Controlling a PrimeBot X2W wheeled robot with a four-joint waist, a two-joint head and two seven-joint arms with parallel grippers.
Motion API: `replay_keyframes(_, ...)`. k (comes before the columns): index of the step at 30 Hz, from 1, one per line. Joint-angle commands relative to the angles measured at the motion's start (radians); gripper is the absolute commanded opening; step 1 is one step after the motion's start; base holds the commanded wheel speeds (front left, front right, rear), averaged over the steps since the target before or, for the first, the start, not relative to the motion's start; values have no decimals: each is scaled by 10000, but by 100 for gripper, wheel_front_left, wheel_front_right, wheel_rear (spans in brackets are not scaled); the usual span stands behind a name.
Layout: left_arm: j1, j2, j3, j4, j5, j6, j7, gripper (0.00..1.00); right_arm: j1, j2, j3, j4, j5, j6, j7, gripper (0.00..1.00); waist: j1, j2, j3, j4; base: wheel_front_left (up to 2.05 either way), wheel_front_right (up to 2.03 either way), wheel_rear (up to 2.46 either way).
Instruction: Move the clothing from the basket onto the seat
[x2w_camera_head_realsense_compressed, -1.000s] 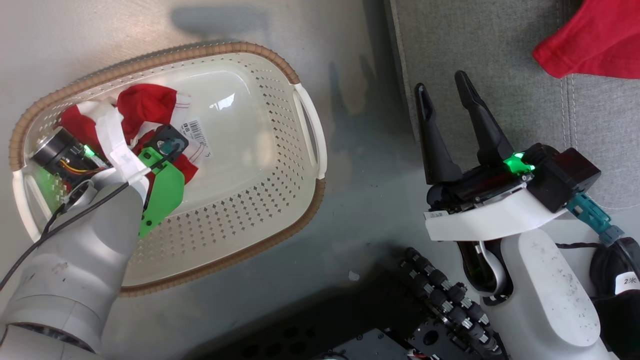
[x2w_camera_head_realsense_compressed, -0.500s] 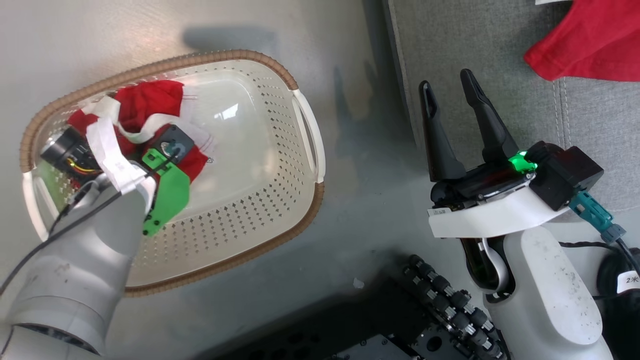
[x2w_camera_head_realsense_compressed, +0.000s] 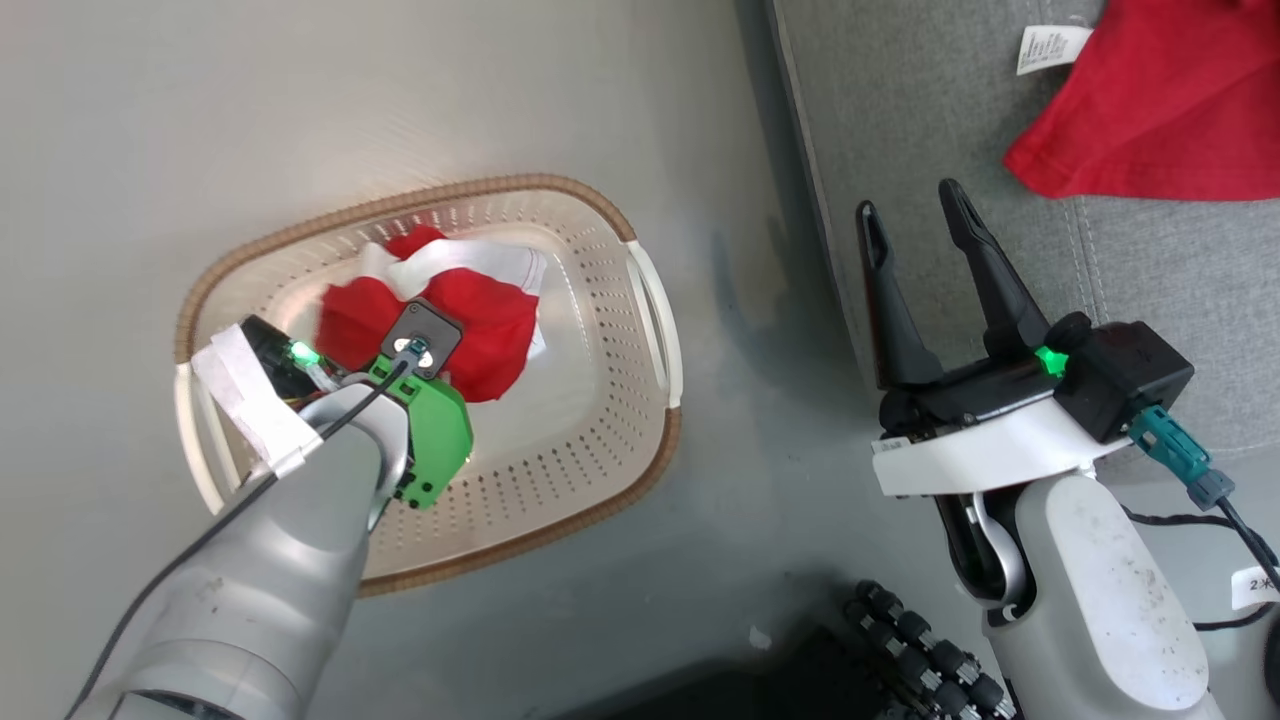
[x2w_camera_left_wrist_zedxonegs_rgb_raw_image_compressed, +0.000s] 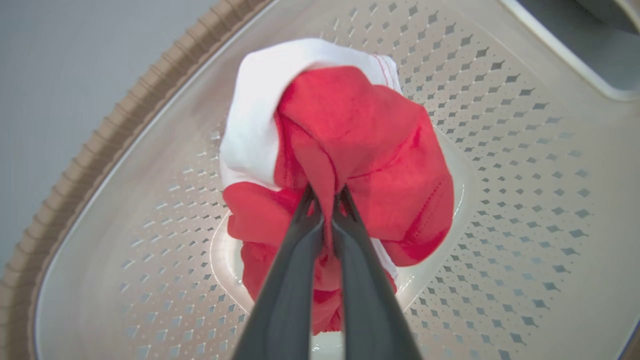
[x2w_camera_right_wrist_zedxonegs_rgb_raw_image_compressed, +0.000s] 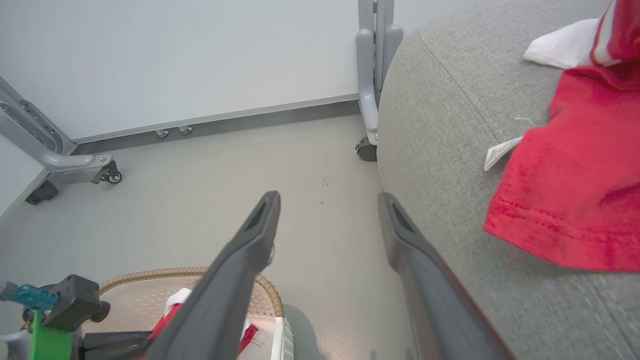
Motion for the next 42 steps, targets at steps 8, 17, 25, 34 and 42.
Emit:
replay_keyframes(8,1017,-412,487,-1207,-1123,-71,-544,0,856,-29,-468,-152,-371,-10,409,100,0,0,-2284,876,0,0,0)
replay_keyframes(17,2412,-444,636,-3644,-1785,32,-609,0,1639,-29,-838,-580,-611,-10,993,100,0,0,-3569,1232,0,0,0)
replay_keyframes(25,3721,-94,1048,-6481,-2183,348,-611,0,2232,-29,-1037,-894,-754,-10,1464,100,0,0,-4588,1507,0,0,0)
replay_keyframes(34,4698,301,1303,-9385,-2385,475,-605,0,2832,-28,-1108,-1166,-881,-10,1929,100,0,0,-5564,1738,0,0,0)
replay_keyframes(42,5569,495,1552,-11583,-2323,642,-604,0,3209,-28,-1027,-1327,-981,-10,2188,100,0,0,-6177,1799,0,0,0)
